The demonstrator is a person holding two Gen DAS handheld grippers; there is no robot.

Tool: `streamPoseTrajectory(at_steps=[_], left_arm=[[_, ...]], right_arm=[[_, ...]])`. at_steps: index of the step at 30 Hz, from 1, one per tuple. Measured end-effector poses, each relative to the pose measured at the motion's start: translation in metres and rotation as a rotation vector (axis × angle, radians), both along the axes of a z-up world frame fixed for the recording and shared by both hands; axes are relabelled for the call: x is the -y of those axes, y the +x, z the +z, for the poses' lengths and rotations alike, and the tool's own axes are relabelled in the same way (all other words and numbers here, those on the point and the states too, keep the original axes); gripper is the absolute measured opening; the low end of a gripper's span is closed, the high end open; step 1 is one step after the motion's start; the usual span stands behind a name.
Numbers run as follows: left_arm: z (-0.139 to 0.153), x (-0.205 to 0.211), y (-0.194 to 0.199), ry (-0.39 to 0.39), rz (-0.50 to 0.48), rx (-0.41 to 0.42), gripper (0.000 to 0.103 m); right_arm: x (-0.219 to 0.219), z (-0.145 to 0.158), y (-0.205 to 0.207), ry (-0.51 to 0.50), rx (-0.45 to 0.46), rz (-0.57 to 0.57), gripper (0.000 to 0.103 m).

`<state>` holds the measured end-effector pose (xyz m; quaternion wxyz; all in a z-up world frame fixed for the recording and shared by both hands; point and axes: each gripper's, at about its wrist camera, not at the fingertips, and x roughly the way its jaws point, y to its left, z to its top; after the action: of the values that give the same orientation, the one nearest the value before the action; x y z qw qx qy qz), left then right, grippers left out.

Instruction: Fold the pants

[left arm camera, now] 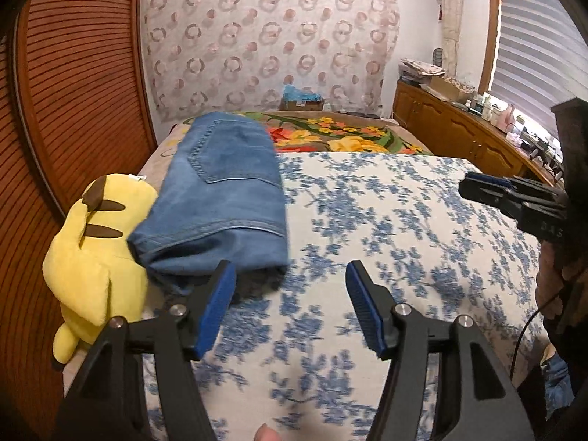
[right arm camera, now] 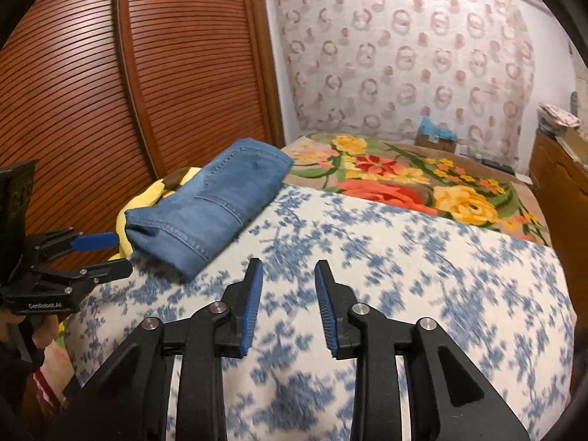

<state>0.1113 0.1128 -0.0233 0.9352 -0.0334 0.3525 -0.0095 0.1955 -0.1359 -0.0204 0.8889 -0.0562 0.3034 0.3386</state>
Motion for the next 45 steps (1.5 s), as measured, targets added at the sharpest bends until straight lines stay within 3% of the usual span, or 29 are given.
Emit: streamPoseTrajectory(at_steps=[14,18,21,28,33,45], left_arm=[[0.018,0.076,-0.030,-0.017,-0.073,0.094,0.062],[0.026,0.095,-0.039,0.009,-0.057,0.092,0.062],[0.031,0.104,-0.045,-0.012,-0.074,0.098,0.062],[0.048,0.120,-0.057,0.012,-0.050,0.150,0.062],[0.062,0.122,-0.061,0.023,-0.028,0.182,0.062],[0.072,0.121,-0.068,0.026,-0.013,0.209,0.062]], right_arm=[[0.070,0.020,-0.061,0.010,0.097,-0.139,0.054],[0.087,0.025,-0.076,0.014,0.105,-0.174,0.059],[0.102,0.030,-0.083,0.026,0.101,-0.212,0.065],[0.129,0.044,-0.100,0.055,0.128,-0.276,0.068],[0.139,0.054,-0.112,0.058,0.170,-0.315,0.076],[0.147,0.063,-0.122,0.060,0.214,-0.381,0.077]])
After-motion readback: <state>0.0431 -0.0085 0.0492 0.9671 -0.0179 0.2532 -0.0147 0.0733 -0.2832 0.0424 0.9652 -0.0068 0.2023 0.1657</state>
